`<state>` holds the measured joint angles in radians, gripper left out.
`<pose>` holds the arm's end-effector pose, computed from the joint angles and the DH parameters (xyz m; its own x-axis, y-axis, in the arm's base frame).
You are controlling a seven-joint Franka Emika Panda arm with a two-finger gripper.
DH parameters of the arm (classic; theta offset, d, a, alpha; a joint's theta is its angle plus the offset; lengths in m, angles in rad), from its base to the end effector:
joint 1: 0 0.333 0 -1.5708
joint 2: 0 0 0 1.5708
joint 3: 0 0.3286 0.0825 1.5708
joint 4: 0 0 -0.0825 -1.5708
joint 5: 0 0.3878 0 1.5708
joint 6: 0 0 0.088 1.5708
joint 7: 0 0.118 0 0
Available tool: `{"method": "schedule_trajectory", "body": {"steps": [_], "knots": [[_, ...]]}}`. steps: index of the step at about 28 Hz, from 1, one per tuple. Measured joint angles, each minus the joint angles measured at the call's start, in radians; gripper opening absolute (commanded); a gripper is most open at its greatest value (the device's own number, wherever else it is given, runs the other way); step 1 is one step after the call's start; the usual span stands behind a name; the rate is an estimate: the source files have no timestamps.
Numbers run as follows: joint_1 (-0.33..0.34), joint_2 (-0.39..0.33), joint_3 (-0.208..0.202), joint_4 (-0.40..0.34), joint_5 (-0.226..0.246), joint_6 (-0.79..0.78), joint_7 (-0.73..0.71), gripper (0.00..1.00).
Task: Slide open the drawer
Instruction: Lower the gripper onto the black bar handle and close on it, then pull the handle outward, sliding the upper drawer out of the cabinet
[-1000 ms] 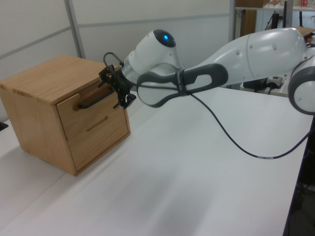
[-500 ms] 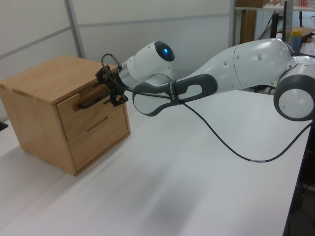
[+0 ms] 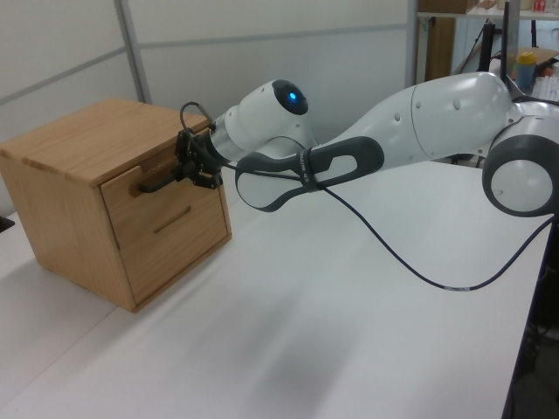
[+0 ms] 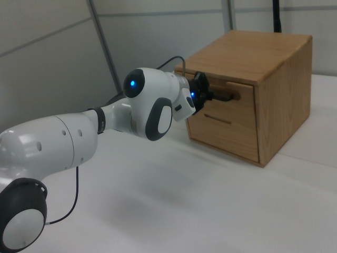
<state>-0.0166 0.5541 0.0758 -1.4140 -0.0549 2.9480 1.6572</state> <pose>0.7786 0.0340 0.5033 0.0210 -0.9979 -0.0610 -0.5577 0.0390 -0.8291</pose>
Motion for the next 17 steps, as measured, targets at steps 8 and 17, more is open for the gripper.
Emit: {"method": "schedule_trajectory", "body": {"steps": [8, 17], "knots": [[0.0, -0.008, 0.0, -0.009, -0.006, -0.003, -0.002, 0.0], [-0.001, -0.078, 0.0, -0.084, -0.011, -0.049, -0.002, 0.0]]}}
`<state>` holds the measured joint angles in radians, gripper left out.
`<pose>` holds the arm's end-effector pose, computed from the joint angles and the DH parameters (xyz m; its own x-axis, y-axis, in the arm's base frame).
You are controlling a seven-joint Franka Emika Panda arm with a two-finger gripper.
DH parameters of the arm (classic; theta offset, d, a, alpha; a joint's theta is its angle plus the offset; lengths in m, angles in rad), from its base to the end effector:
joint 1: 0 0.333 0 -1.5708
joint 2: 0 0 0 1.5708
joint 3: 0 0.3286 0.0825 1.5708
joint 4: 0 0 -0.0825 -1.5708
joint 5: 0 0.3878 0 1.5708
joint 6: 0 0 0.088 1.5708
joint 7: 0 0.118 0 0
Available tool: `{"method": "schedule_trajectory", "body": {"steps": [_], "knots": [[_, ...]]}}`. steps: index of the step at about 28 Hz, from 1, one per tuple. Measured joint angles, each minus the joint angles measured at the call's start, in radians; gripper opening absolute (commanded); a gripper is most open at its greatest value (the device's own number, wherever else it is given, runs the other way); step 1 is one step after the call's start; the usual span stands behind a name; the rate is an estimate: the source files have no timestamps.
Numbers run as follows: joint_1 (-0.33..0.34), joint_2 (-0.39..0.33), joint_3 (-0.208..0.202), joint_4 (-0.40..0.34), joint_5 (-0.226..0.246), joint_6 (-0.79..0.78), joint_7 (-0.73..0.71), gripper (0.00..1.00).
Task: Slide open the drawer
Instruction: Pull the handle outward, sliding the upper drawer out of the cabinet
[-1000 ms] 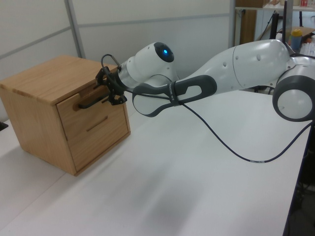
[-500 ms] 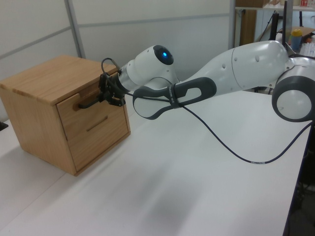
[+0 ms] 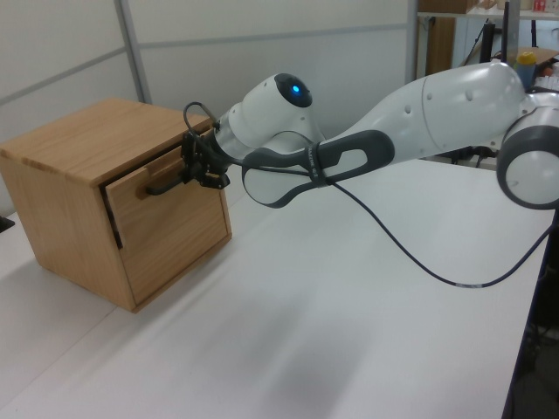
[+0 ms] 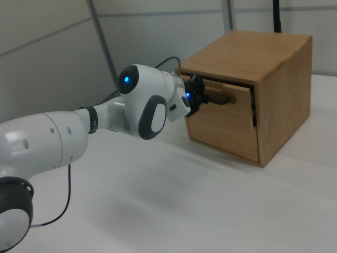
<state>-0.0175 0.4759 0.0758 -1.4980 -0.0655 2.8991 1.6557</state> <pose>0.7591 0.0355 0.5111 0.0245 -0.9988 -0.0423 -0.6016 0.0191 -0.7985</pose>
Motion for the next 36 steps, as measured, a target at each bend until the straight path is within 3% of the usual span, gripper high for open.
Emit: {"method": "schedule_trajectory", "body": {"steps": [11, 16, 26, 36], "knots": [[-0.001, -0.119, 0.0, -0.152, 0.0, -0.01, 0.001, 0.0], [-0.001, -0.187, 0.001, -0.192, 0.0, -0.125, 0.002, 0.0], [0.0, -0.298, 0.003, -0.212, 0.0, -0.371, 0.002, 0.0], [0.001, -0.332, 0.004, -0.227, -0.004, -0.453, 0.002, 0.0]]}}
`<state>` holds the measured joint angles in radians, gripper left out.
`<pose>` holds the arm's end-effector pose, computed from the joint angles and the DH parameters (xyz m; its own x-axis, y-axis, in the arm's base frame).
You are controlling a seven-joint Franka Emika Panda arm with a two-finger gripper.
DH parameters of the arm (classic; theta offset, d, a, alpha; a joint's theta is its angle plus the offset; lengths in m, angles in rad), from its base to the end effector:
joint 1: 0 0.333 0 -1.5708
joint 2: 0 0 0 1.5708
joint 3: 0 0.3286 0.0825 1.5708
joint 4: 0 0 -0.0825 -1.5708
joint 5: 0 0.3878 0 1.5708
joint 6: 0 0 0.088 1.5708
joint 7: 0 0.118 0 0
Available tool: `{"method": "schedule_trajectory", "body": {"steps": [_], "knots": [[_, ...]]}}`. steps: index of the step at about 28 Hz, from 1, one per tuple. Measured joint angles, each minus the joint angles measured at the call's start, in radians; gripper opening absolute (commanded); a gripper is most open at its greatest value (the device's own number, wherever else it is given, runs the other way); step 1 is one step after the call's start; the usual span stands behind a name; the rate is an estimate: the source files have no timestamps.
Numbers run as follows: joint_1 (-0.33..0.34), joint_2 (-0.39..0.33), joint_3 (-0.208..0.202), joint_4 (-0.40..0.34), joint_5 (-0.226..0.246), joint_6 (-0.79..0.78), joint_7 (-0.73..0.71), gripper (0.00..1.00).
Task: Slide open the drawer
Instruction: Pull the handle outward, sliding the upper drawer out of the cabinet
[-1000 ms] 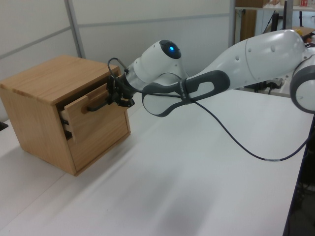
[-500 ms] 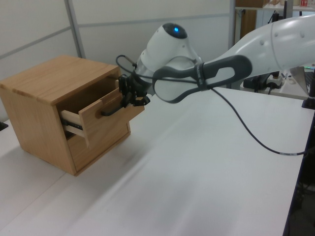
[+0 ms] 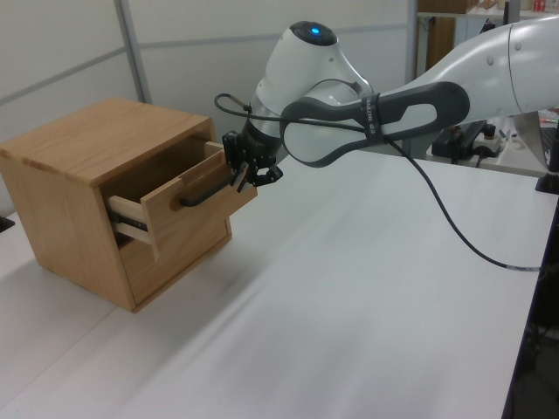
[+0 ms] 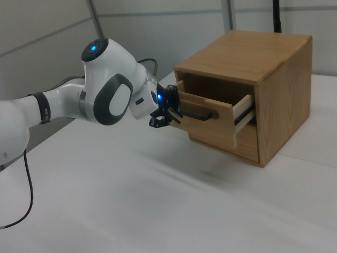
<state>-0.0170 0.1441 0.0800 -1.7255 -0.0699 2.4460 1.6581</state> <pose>0.6606 0.0380 0.5604 0.0096 -0.9999 0.0076 -0.8371 -0.0122 -0.5469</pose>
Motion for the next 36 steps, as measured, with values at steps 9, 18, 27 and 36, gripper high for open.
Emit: {"method": "schedule_trajectory", "body": {"steps": [9, 18, 27, 36], "knots": [[0.0, 0.002, 0.003, 0.016, -0.071, 0.0, 0.001, 0.35], [0.002, 0.057, 0.008, 0.047, -0.127, 0.037, 0.001, 1.0], [0.003, 0.095, 0.01, 0.084, -0.129, 0.051, 0.001, 0.21], [0.005, 0.127, 0.017, 0.09, -0.16, 0.053, 0.002, 0.0]]}}
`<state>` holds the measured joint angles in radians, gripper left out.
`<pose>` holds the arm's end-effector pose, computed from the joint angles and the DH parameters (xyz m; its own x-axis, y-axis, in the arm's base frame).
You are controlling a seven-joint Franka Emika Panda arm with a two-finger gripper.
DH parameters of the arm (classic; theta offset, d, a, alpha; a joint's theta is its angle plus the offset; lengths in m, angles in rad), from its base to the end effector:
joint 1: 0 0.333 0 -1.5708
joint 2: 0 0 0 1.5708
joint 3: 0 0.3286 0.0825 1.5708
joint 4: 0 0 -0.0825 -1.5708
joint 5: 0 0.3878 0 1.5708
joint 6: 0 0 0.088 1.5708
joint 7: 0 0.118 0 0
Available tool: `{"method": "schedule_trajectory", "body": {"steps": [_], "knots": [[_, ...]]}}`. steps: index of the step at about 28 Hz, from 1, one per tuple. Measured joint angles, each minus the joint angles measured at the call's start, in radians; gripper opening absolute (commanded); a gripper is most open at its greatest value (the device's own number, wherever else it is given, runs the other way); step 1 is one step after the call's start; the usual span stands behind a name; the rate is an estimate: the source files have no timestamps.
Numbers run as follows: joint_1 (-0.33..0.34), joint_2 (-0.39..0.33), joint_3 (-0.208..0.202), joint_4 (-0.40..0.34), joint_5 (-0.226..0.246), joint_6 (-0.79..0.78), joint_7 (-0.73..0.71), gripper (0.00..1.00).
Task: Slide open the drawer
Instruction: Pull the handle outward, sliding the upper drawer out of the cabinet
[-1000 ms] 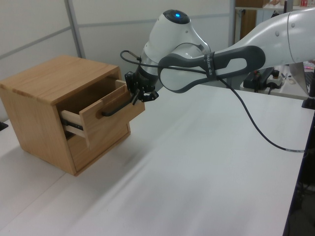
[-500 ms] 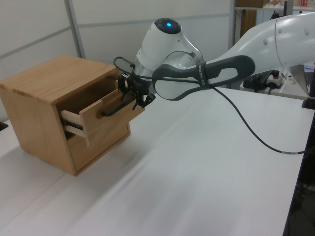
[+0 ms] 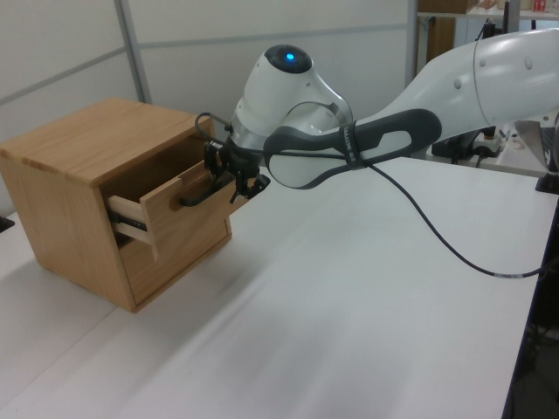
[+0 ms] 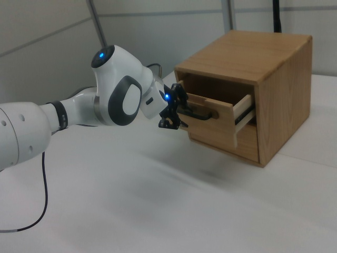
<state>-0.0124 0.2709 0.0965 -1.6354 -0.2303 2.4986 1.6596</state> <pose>0.6976 0.0512 0.5298 0.0814 -0.9866 0.1415 -0.8162 -0.1474 -0.5586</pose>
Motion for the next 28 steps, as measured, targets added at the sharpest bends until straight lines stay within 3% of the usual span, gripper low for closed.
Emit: {"method": "schedule_trajectory", "body": {"steps": [16, 28], "knots": [[0.0, 0.0, 0.001, 0.015, 0.0, -0.014, 0.059, 0.0], [0.001, -0.083, 0.009, -0.035, 0.0, -0.156, 0.061, 0.0]]}}
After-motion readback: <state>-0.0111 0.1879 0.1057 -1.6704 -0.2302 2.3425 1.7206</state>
